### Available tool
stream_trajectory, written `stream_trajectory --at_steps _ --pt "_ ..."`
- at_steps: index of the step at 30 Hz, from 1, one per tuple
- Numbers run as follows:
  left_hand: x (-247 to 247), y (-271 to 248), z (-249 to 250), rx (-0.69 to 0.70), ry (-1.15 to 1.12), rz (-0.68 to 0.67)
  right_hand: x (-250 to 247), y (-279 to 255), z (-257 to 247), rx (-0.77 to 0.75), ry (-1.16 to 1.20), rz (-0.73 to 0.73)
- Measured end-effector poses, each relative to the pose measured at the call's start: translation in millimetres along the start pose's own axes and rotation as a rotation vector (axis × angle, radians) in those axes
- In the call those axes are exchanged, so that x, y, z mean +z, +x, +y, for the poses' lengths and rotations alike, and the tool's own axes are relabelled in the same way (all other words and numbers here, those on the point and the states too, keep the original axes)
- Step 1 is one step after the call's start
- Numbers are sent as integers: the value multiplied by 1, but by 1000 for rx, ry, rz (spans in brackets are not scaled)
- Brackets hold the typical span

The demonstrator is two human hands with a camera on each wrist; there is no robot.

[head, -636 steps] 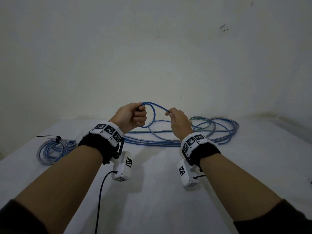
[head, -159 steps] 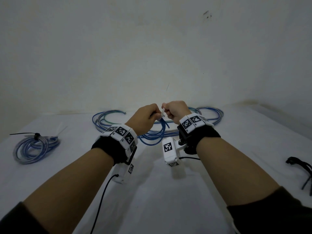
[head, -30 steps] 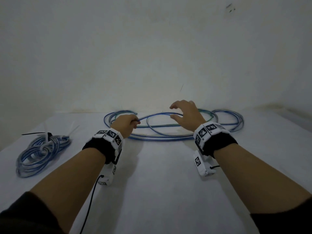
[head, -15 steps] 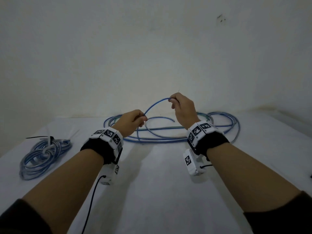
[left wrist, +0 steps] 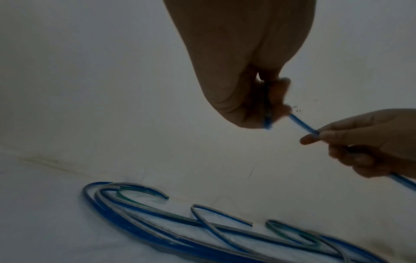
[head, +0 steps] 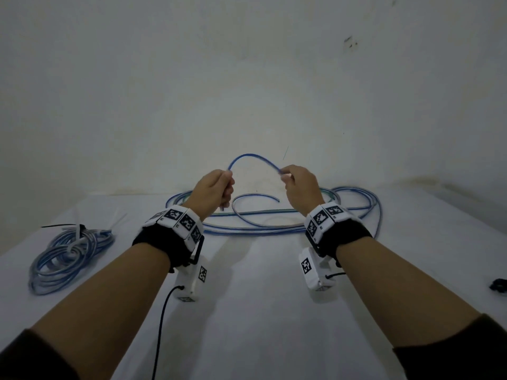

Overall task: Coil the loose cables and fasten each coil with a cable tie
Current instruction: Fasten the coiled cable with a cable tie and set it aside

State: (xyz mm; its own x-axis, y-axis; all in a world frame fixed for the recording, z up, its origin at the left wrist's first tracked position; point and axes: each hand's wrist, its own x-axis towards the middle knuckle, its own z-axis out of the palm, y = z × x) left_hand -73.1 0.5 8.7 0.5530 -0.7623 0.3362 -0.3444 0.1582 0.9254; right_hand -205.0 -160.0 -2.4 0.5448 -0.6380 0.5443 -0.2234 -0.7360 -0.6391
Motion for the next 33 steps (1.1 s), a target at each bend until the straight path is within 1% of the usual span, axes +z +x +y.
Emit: stream_trajectory --at_steps 2,4,5,9,12,15,16,19,21,22,24,28,33 --pt "3 5 6 -15 -124 43 4 -8 -3 24 58 -70" --pt "7 9 10 -20 -216 38 7 -14 -7 0 59 -133" --pt "9 10 11 6 -190 32 8 -17 -8 -23 59 -165" --pt "16 9 12 172 118 46 11 -25 -17 -151 33 -342" --pt "16 6 7 216 283 3 12 -28 -26 -244 34 -395" --pt "12 1 1 200 478 -58 11 -27 -29 -334 -26 -361" --pt "11 -1 1 190 530 -73 9 -26 -29 -354 -67 -325" --pt "10 -9 4 128 569 -135 5 -24 -26 -419 -216 -158" --pt "6 -9 4 118 646 -133 1 -23 -24 -435 -253 -73" --pt "5 -9 4 127 678 -126 0 -22 -22 -425 -257 -52" --pt "5 -10 3 117 620 -123 -1 -22 -19 -406 -265 -69" --pt "12 -13 3 72 344 -150 6 -25 -22 -376 -195 -172" --pt "13 -13 3 9 220 -222 8 -22 -23 -282 -16 -267"
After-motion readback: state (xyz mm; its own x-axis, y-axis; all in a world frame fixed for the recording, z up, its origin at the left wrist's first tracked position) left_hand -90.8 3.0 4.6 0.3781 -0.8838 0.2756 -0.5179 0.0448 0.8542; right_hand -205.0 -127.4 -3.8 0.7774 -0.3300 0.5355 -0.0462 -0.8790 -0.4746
